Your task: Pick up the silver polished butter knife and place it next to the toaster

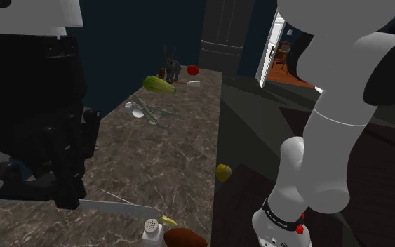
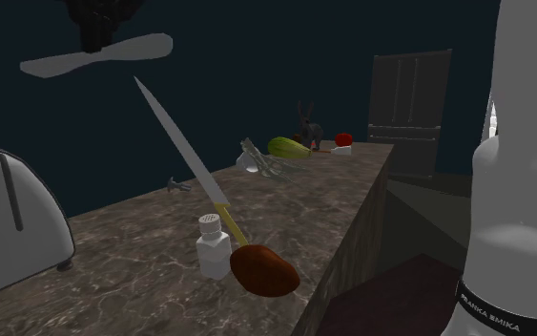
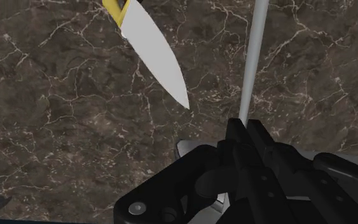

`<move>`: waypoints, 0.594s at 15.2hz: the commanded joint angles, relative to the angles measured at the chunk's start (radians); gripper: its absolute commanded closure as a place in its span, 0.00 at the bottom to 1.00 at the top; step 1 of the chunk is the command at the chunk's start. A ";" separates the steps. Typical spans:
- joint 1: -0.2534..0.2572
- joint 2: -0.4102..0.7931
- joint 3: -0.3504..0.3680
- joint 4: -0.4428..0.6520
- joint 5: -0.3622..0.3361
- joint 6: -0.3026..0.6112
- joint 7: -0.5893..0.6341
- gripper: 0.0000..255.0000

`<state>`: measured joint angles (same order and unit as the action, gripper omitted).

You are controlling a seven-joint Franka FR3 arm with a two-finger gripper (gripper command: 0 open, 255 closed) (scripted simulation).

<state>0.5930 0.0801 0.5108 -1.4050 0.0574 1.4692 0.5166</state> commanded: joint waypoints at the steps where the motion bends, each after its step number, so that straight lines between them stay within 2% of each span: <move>1: 0.032 0.024 0.024 0.022 -0.014 0.003 0.055 1.00; 7: 0.158 0.150 0.088 0.163 -0.092 -0.019 0.225 1.00; 9: 0.168 0.156 0.091 0.155 -0.096 -0.005 0.237 1.00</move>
<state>0.7531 0.2306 0.5987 -1.2461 -0.0346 1.4543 0.7420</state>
